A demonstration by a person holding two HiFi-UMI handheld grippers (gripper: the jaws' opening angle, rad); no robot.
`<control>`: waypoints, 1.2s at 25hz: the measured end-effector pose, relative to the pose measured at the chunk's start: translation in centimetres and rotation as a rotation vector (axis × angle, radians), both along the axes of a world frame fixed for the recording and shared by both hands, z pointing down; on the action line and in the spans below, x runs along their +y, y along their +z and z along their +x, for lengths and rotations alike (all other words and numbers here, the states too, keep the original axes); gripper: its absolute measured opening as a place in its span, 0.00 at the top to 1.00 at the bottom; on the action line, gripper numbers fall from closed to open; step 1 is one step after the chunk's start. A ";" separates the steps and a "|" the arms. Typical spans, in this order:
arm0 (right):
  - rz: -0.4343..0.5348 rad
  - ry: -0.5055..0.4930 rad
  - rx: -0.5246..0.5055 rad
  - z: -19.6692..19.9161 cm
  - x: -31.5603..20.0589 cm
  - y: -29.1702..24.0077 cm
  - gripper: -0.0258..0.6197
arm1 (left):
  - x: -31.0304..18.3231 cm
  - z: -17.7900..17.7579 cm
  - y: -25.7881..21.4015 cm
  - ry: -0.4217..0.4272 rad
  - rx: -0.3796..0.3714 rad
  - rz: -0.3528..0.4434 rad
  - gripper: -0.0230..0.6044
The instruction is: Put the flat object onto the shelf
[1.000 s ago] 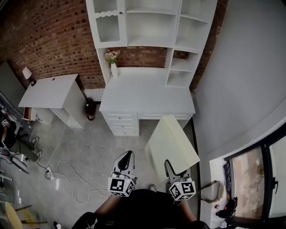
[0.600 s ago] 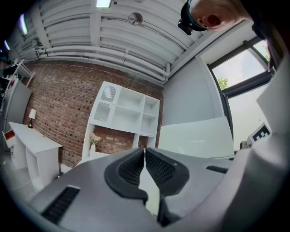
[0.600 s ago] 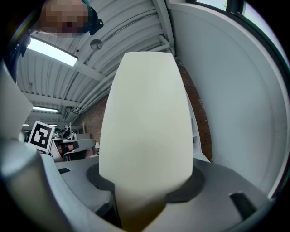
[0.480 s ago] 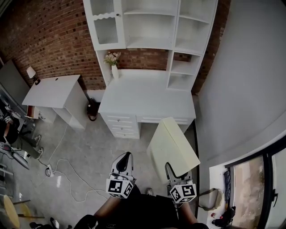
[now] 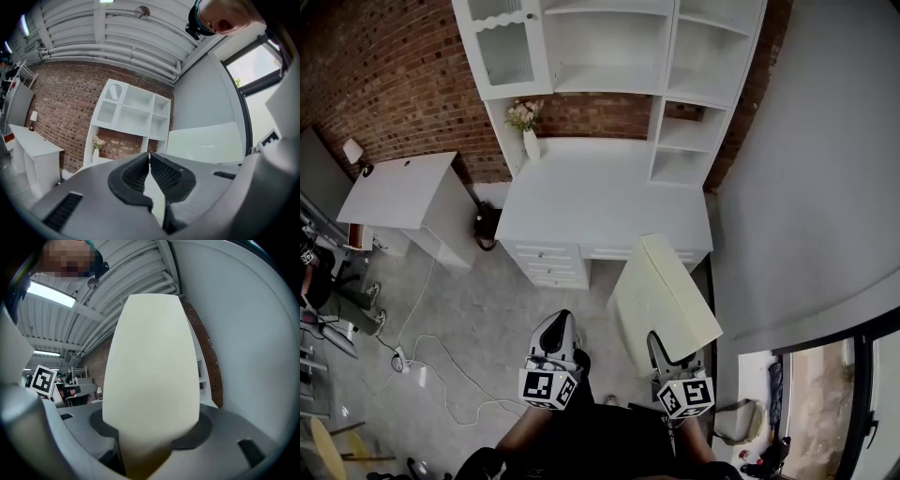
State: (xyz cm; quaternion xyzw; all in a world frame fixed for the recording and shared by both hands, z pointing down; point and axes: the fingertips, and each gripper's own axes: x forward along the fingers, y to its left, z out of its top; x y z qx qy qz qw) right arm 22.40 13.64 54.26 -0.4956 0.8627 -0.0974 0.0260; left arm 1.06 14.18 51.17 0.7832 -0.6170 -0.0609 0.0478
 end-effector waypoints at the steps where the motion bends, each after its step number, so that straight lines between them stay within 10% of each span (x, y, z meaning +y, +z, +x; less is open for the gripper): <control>1: 0.004 0.002 0.003 -0.6 -1.2 0.1 0.52 | -1.4 -0.6 0.2 0.005 0.000 0.003 0.93; 15: 0.052 0.081 0.023 -11.2 -21.3 -4.0 0.52 | -22.6 -11.3 -2.4 0.086 0.017 0.021 0.93; 30: 0.101 0.027 0.075 -15.3 -34.6 -5.8 0.52 | -33.7 -15.8 -2.2 0.027 0.016 0.012 0.93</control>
